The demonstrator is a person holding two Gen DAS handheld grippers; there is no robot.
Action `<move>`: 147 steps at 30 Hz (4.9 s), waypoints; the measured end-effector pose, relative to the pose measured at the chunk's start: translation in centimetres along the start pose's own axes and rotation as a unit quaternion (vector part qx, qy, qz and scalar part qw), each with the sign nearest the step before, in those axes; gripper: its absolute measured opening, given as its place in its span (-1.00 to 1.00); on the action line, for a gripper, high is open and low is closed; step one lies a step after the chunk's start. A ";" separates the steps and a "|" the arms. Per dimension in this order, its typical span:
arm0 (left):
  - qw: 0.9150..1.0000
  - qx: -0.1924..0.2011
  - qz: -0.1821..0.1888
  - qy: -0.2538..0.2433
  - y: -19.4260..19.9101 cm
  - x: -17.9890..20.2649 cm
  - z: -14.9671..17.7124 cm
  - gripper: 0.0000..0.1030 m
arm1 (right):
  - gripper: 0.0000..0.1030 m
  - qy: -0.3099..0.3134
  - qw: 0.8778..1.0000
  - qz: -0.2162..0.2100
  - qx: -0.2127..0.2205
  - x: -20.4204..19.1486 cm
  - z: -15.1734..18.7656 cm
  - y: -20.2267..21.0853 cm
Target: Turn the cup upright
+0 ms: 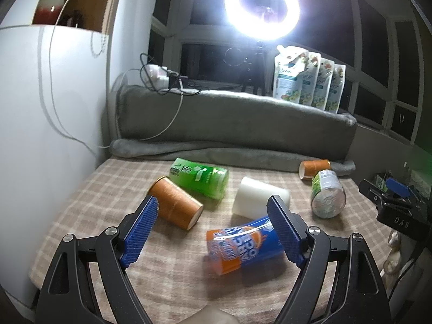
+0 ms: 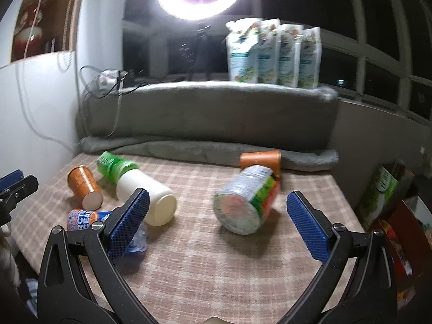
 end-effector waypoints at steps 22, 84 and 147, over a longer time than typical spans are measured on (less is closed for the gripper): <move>0.997 -0.043 -0.038 0.058 -0.2 -7.7 3.3 0.61 | 1.00 0.225 0.927 -0.177 -0.243 -18.5 0.2 -15.7; 0.998 -0.029 0.052 0.029 0.7 -2.5 1.4 0.61 | 0.24 -0.033 0.956 -0.138 -0.257 -5.5 2.2 -2.4; 0.872 -0.323 0.313 0.194 -10.6 17.0 5.6 0.58 | 0.60 -0.189 0.962 -0.051 -0.192 10.9 7.2 1.7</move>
Point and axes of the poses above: each gripper's, at about its wrist camera, not at the fingertips, and y roughly against the way its jaws point, x to its right, z to its underside, the point moved 8 cm from there along -y, roughly the way its jaws point, and after that the axes turned 12 degrees about -y, right-handed, at the moved point
